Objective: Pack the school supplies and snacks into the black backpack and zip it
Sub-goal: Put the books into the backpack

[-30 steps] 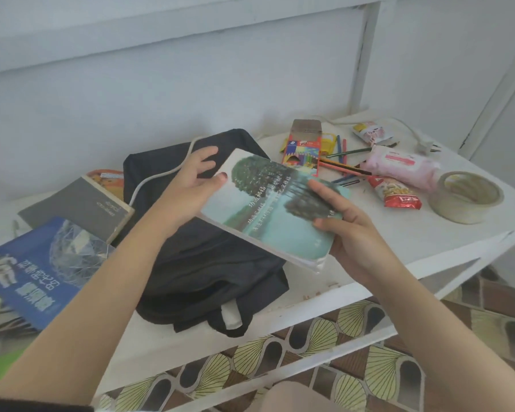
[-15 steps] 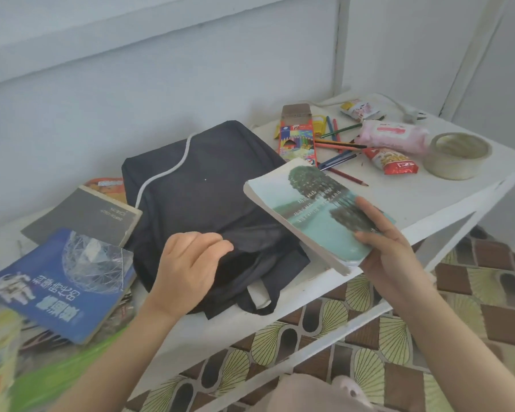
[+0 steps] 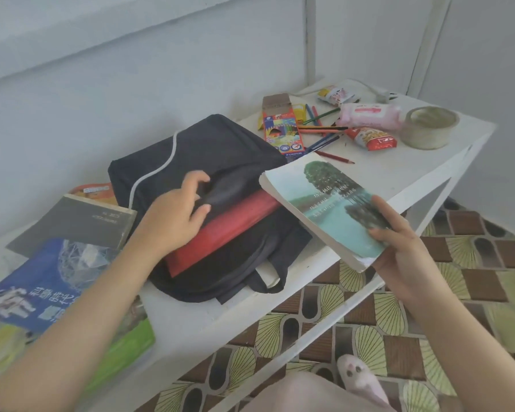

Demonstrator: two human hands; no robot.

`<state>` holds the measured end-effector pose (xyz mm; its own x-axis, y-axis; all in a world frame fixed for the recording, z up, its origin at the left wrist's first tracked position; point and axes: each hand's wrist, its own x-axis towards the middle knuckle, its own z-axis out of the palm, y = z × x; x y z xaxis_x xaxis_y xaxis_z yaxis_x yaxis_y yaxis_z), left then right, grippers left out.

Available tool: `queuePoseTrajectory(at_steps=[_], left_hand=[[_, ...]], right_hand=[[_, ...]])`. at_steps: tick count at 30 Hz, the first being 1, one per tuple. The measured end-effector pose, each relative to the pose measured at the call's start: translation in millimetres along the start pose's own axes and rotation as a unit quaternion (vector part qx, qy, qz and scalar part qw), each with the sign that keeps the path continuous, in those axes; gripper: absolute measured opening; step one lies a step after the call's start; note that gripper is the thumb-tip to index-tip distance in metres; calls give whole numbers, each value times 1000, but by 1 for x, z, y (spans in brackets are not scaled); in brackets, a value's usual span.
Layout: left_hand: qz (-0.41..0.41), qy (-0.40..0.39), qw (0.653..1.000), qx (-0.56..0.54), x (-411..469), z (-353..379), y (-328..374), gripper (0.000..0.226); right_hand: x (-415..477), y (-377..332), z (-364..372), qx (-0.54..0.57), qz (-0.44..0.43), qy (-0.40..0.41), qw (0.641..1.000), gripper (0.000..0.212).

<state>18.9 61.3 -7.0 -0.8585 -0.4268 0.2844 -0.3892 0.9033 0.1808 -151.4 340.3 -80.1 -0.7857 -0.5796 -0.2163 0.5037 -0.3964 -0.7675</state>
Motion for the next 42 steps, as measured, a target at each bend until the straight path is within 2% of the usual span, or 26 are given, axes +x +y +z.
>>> queuePoseTrajectory(at_steps=[3,6,10,14,17,19,24,30,38,42], left_hand=[[-62,-3,995,-82,20,-20,-20,49],[-56,-34,992,-111,36,-19,-39,68],[23,-60,997,47,39,7,-53,70],[52,-64,991,107,24,21,-49,50],[49,-99,978,179,19,22,-49,77],[33,-114,975,187,22,17,-47,84],[43,-70,988,128,37,-4,-42,68],[70,-4,987,142,56,-39,-42,61],[83,-13,978,193,63,-61,-44,59],[79,-3,978,195,64,-66,-46,56]], right_hand=[[-4,4,3,-16,4,-6,1000,54],[-8,9,9,-45,7,-14,999,56],[-10,12,14,-76,15,-18,997,57],[-10,9,15,-95,20,-12,995,56],[-10,8,16,-100,18,-11,995,55],[-10,7,17,-107,15,-13,994,55],[-8,-1,23,-142,13,-49,989,57],[-1,-11,45,-202,33,-112,972,53],[32,-4,103,-204,64,-193,958,51],[47,12,132,-206,71,-199,955,50]])
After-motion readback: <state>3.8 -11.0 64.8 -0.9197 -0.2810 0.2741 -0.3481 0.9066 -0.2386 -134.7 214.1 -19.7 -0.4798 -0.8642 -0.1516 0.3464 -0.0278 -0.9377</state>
